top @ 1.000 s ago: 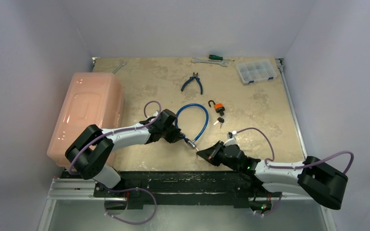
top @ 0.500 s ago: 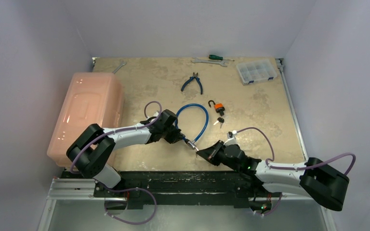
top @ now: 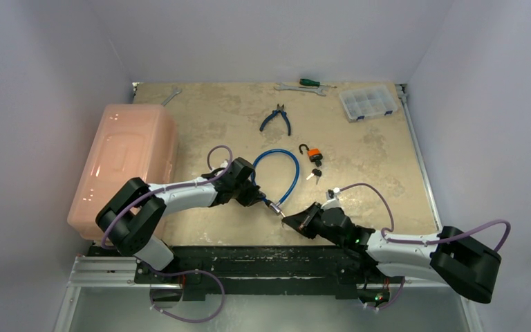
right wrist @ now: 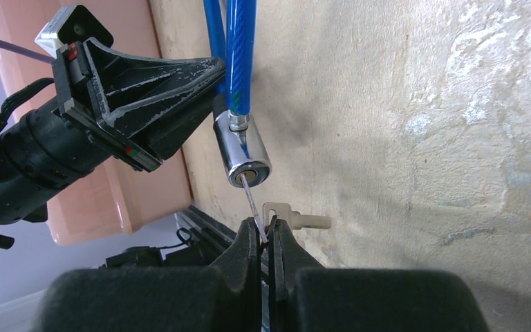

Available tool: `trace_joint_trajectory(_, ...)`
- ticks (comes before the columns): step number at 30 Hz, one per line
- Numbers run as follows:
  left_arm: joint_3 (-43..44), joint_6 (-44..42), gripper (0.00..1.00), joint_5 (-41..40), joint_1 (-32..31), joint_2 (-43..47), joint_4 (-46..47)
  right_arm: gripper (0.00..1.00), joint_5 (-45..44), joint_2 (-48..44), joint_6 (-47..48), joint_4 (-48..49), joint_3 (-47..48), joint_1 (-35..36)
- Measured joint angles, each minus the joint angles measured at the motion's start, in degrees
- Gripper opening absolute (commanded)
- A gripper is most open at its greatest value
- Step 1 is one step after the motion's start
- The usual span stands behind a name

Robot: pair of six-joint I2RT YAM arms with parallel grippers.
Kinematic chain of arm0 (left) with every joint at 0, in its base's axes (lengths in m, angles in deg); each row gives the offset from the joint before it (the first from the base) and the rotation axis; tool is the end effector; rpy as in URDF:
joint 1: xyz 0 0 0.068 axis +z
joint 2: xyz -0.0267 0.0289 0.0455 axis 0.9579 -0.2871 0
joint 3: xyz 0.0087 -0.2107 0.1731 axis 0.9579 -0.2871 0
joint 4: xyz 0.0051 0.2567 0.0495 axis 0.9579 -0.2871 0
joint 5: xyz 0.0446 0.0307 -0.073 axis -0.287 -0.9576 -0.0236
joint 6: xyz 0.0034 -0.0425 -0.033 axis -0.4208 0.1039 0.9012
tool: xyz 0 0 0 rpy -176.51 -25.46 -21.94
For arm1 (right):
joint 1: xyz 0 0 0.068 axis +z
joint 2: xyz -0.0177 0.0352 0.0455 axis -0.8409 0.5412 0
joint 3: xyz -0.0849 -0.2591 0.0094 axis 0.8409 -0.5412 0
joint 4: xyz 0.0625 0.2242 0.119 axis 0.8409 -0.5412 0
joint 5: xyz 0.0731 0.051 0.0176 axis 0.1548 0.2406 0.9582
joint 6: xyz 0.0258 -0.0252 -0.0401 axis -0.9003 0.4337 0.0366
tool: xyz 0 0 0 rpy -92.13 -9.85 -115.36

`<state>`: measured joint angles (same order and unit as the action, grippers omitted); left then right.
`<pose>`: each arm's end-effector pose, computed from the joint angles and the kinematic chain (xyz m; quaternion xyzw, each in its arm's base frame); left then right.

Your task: Unlock with the key

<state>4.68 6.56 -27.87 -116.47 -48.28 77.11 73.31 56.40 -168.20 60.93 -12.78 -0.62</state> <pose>0.2142 -0.1991 0.1529 -0.4027 0.8647 -0.2703 0.1304 0.0990 0.1397 0.1270 0.2473 0.8040 0.4837 0.2418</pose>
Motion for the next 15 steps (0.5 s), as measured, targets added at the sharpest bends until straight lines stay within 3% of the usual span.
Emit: trace_joint_trajectory(15,0.0,0.0,0.00,-0.2,0.0,0.0,0.0,0.00,0.1,2.3,0.0,0.3,0.8,0.0)
